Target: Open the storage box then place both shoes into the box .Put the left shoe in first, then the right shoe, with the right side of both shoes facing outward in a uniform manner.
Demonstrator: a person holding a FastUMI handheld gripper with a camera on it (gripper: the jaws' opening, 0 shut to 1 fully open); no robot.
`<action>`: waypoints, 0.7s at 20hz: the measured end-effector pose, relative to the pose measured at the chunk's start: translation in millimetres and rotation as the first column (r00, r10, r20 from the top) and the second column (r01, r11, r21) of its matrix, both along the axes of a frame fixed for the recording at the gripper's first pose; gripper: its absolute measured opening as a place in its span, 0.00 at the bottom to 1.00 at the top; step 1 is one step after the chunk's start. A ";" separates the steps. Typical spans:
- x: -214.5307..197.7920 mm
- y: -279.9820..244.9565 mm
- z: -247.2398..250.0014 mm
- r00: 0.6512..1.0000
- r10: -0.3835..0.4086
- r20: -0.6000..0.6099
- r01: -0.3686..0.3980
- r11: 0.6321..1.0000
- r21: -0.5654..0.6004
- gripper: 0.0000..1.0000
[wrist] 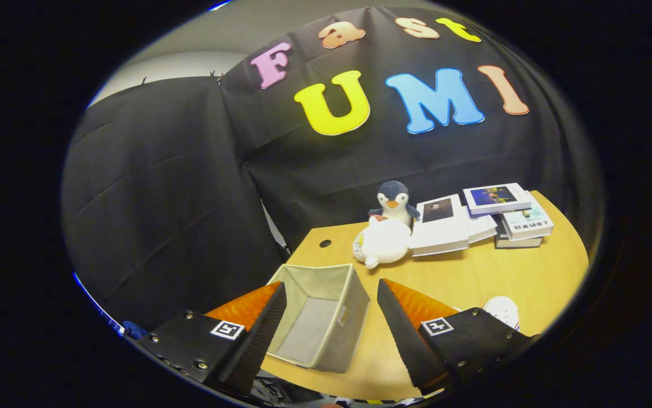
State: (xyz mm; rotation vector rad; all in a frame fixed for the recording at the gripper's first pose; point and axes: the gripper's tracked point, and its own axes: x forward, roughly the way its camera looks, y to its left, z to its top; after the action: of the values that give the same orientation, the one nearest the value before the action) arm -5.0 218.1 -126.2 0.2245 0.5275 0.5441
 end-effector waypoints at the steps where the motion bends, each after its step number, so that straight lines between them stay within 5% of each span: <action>1: 5.5 -13.6 -7.2 1.000 -0.017 -0.008 0.017 1.000 -0.016 0.98; 6: 18.4 -65.4 -48.8 0.995 -0.075 -0.064 0.069 0.993 -0.095 0.98; 14: 25.2 -104.6 -125.5 0.981 -0.088 -0.174 0.051 0.977 -0.208 0.98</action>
State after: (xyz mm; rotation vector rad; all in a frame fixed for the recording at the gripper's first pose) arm 20.2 113.5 -251.7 0.0982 0.7463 0.3994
